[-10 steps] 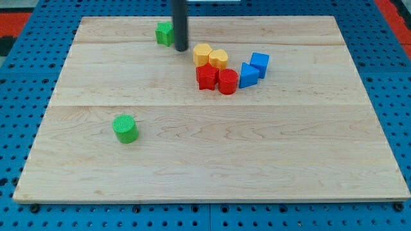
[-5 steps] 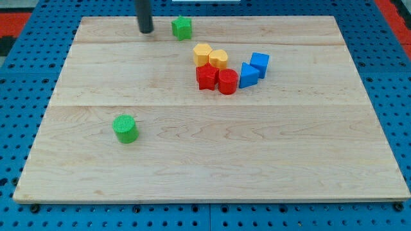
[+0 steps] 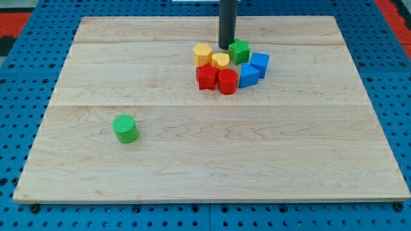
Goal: Move the green star closer to the group of blocks
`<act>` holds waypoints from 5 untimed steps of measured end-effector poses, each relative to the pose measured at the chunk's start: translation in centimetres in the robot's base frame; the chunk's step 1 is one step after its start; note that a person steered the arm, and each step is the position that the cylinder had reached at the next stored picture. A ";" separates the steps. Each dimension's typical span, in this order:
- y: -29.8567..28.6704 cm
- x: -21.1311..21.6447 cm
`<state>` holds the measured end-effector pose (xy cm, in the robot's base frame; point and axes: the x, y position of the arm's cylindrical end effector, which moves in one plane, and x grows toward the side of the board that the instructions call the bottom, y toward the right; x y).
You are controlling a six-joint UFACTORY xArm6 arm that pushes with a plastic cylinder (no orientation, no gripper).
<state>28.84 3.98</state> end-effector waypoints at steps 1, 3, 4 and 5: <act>-2.6 -5.2; -21.3 -6.6; -22.8 4.5; -17.0 13.7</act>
